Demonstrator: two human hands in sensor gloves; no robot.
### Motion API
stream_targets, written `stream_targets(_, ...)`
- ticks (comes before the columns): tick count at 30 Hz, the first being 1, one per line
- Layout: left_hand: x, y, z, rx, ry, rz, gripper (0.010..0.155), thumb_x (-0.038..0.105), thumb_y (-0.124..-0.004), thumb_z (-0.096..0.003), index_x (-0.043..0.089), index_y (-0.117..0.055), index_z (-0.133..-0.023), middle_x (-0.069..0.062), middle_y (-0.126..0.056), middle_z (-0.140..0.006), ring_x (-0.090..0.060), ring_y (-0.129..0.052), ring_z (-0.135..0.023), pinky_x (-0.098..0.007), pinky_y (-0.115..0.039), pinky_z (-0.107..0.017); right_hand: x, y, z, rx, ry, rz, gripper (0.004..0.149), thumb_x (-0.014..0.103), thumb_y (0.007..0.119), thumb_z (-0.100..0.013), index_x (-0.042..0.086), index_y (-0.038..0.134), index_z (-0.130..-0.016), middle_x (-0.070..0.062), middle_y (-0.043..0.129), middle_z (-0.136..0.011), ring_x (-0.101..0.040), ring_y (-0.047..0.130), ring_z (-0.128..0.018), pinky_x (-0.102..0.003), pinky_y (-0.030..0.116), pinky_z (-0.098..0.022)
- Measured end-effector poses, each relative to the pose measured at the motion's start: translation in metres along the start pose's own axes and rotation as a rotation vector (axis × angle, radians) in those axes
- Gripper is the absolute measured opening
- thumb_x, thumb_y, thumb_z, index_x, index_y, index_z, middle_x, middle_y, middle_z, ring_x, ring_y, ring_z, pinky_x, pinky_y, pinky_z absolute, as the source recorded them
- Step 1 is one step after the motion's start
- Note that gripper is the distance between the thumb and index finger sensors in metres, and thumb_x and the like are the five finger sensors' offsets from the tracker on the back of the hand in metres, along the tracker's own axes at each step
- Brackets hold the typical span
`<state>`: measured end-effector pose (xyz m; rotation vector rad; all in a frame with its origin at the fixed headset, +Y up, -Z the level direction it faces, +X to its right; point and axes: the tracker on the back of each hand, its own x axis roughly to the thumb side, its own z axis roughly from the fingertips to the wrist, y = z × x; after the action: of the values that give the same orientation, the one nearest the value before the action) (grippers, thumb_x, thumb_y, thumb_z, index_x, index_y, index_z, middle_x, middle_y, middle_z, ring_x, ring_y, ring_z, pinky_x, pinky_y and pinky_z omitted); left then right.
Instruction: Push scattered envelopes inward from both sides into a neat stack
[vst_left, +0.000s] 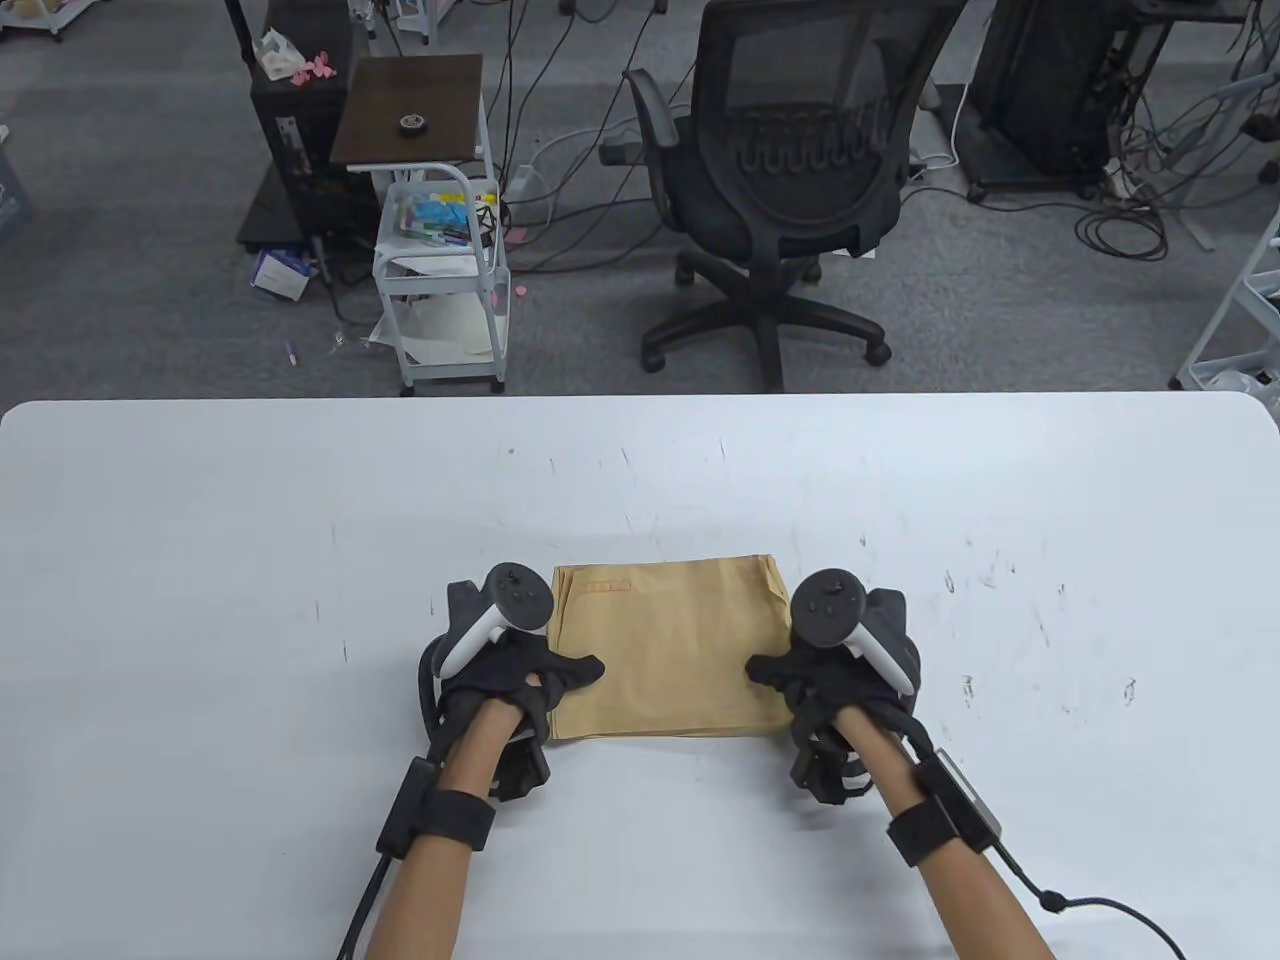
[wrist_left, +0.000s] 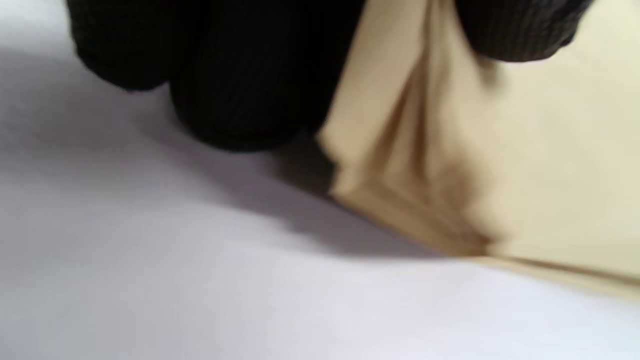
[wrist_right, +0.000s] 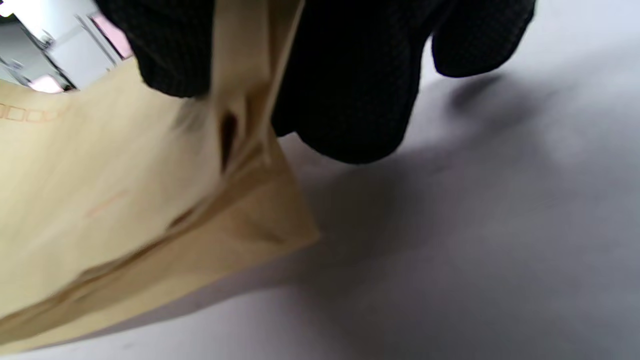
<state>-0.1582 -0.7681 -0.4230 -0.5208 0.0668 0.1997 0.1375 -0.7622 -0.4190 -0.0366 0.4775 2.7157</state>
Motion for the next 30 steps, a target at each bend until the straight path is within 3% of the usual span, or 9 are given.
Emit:
stream_targets(2, 0.013, -0.002, 0.002, 0.042, 0.058, -0.108, 0.046, 0.064, -0.075, -0.0395, 0.027, -0.088, -0.064, 0.005, -0.091, -0.052, -0.022, -0.091, -0.049, -0.040, -0.079, -0.042, 0.011, 0.006, -0.007, 0.053, 0.059, 0.254, 0.089, 0.040, 0.079, -0.045, -0.022, 0.042, -0.097, -0.003, 0.091, -0.056, -0.022, 0.095, -0.043, -0.058, 0.065, -0.061)
stream_targets(5, 0.027, -0.007, 0.009, 0.076, 0.138, -0.341, 0.099, 0.066, -0.068, -0.0392, 0.010, -0.032, -0.112, -0.015, -0.055, -0.102, -0.044, -0.060, -0.091, -0.048, -0.059, -0.066, 0.027, 0.013, -0.007, 0.072, 0.139, 0.587, 0.100, 0.051, 0.067, -0.044, -0.023, 0.028, -0.099, 0.002, 0.085, -0.060, -0.022, 0.093, -0.050, -0.060, 0.062, -0.064)
stream_targets(9, 0.027, -0.016, 0.009, 0.003, 0.135, -0.386, 0.108, 0.066, -0.053, -0.0403, 0.006, 0.012, -0.103, -0.024, -0.002, -0.111, -0.053, -0.017, -0.105, -0.065, -0.033, -0.078, 0.035, 0.013, 0.004, 0.030, 0.117, 0.724, 0.105, 0.056, 0.060, -0.045, -0.018, 0.011, -0.101, -0.011, 0.078, -0.083, -0.035, 0.086, -0.068, -0.066, 0.052, -0.068)
stream_targets(12, 0.026, -0.004, 0.028, 0.183, 0.047, -0.335, 0.109, 0.065, -0.057, -0.0427, 0.009, 0.016, -0.100, -0.025, 0.010, -0.109, -0.056, -0.010, -0.104, -0.068, -0.028, -0.077, 0.037, 0.003, 0.024, -0.094, 0.070, 0.668, 0.097, 0.055, 0.059, -0.048, -0.008, 0.014, -0.106, -0.024, 0.067, -0.100, -0.046, 0.078, -0.081, -0.070, 0.048, -0.068)
stream_targets(14, 0.031, 0.000, 0.046, 0.267, -0.160, -0.311, 0.093, 0.061, -0.052, -0.0463, 0.028, 0.020, -0.095, -0.020, 0.016, -0.108, -0.054, -0.005, -0.105, -0.069, -0.025, -0.078, 0.041, 0.003, 0.041, -0.226, -0.006, 0.689, 0.085, 0.052, 0.061, -0.049, 0.006, 0.025, -0.111, -0.029, 0.066, -0.102, -0.050, 0.077, -0.082, -0.071, 0.048, -0.068)
stream_targets(16, 0.036, -0.007, 0.059, 0.302, -0.307, -0.333, 0.078, 0.058, -0.052, -0.0462, 0.044, -0.001, -0.103, -0.014, 0.007, -0.114, -0.051, -0.007, -0.108, -0.070, -0.025, -0.078, 0.044, 0.015, 0.051, -0.316, -0.131, 0.755, 0.076, 0.049, 0.062, -0.049, 0.014, 0.036, -0.111, -0.030, 0.065, -0.104, -0.053, 0.074, -0.084, -0.073, 0.047, -0.067)
stream_targets(19, 0.039, -0.030, 0.056, 0.139, -0.285, -0.560, 0.064, 0.056, -0.053, -0.0459, 0.043, -0.053, -0.108, -0.004, -0.018, -0.121, -0.045, -0.017, -0.112, -0.070, -0.029, -0.079, 0.044, 0.044, 0.048, -0.157, -0.175, 0.917, 0.063, 0.050, 0.055, -0.048, 0.022, 0.061, -0.104, -0.026, 0.061, -0.110, -0.054, 0.068, -0.091, -0.074, 0.045, -0.068)
stream_targets(22, 0.033, -0.039, 0.048, -0.040, -0.180, -0.650, 0.068, 0.060, -0.044, -0.0457, 0.048, -0.013, -0.105, 0.001, -0.008, -0.119, -0.043, -0.009, -0.112, -0.067, -0.024, -0.081, 0.045, 0.043, 0.042, -0.047, -0.089, 0.899, 0.069, 0.049, 0.046, -0.047, 0.018, 0.039, -0.108, -0.027, 0.052, -0.111, -0.055, 0.061, -0.094, -0.074, 0.040, -0.069)
stream_targets(30, -0.021, 0.009, 0.122, 0.212, -0.300, -0.366, 0.082, 0.062, -0.051, -0.0450, 0.031, -0.015, -0.112, -0.014, -0.008, -0.119, -0.050, -0.014, -0.110, -0.069, -0.027, -0.079, 0.031, -0.026, 0.115, -0.149, -0.312, 0.527, 0.076, 0.052, 0.052, -0.047, 0.011, 0.043, -0.110, -0.029, 0.054, -0.110, -0.054, 0.065, -0.092, -0.073, 0.044, -0.068)
